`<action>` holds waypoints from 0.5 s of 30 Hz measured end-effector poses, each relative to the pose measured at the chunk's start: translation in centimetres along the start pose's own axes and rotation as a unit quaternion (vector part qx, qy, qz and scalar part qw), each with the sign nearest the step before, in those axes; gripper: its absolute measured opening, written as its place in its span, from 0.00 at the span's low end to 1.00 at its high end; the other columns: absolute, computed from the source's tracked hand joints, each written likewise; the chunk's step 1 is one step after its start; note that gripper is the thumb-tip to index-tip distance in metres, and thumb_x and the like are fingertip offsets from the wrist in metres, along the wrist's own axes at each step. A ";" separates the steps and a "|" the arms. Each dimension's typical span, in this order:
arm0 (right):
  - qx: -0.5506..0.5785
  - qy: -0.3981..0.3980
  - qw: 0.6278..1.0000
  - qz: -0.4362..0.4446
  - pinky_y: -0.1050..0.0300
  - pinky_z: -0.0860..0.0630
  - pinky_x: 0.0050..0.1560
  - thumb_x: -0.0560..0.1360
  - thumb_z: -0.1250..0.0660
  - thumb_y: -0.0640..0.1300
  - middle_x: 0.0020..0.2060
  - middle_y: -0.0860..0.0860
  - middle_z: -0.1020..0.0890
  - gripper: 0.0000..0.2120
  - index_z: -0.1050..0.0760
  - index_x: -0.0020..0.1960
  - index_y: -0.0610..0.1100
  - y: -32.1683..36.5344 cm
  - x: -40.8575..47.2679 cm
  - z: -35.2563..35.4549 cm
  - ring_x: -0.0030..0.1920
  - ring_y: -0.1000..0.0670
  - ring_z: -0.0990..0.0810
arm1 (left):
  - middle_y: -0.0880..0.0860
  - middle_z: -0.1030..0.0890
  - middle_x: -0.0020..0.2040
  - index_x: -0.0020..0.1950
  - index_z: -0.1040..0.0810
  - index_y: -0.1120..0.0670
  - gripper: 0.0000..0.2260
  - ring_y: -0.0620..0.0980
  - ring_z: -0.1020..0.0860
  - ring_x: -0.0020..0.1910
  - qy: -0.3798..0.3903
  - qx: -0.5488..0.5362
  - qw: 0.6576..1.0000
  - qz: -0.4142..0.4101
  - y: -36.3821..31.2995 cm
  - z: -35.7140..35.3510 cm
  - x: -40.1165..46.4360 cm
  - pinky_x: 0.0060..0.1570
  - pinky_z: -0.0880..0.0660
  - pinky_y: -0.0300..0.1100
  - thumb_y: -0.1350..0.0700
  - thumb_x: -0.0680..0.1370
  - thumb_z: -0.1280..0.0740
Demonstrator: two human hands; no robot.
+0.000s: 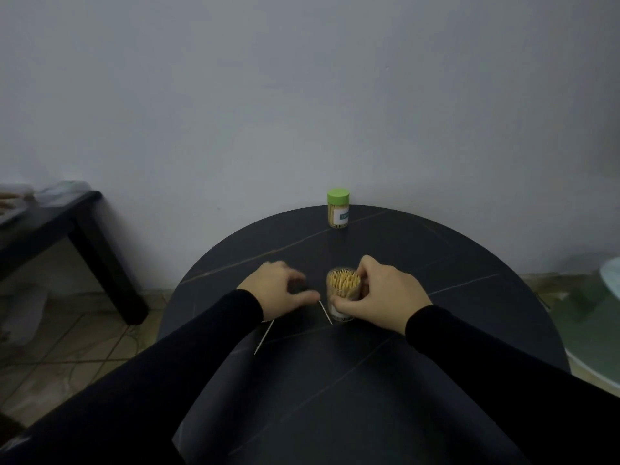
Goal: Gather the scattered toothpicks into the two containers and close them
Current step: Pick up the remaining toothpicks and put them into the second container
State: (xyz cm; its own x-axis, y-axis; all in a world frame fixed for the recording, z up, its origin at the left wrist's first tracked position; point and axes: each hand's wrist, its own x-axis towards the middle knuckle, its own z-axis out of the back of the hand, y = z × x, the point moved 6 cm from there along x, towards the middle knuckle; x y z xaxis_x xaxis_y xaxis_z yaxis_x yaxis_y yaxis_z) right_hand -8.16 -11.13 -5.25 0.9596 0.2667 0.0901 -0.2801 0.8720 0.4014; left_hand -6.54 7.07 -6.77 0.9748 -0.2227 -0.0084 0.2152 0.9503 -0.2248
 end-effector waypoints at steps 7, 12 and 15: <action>-0.006 -0.002 1.000 -0.001 0.59 0.25 0.41 0.67 0.33 0.70 0.40 0.57 0.23 0.25 0.34 0.50 0.52 0.0 0.0 0.1 0.40 0.58 0.23 | 0.43 0.18 0.46 0.46 0.17 0.46 0.05 0.42 0.23 0.45 -0.019 0.019 0.999 0.036 -0.9 0.3 0.2 0.46 0.25 0.39 0.48 0.76 0.32; -0.004 0.002 1.000 -0.001 0.58 0.23 0.42 0.67 0.33 0.69 0.42 0.57 0.22 0.25 0.34 0.51 0.52 0.1 0.0 0.0 0.41 0.58 0.23 | 0.54 0.21 0.45 0.41 0.25 0.56 0.11 0.52 0.23 0.45 0.055 0.102 0.992 0.046 -2.0 -0.9 0.7 0.44 0.29 0.41 0.52 0.79 0.40; 0.001 0.006 1.000 -0.004 0.58 0.23 0.43 0.67 0.33 0.69 0.42 0.57 0.22 0.25 0.34 0.51 0.51 0.1 -0.1 0.0 0.41 0.58 0.23 | 0.58 0.22 0.52 0.45 0.26 0.57 0.13 0.56 0.25 0.52 0.098 0.154 0.983 0.031 -3.0 -1.8 1.1 0.50 0.32 0.43 0.50 0.81 0.44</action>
State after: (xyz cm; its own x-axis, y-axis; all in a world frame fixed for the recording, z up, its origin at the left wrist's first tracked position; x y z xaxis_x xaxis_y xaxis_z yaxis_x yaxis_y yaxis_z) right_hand -8.29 -11.10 -5.19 0.9613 0.2647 0.0764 -0.2725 0.8730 0.4044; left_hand -6.23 3.63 -7.83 0.9632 -0.1717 -0.2070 0.1930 0.9773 0.0874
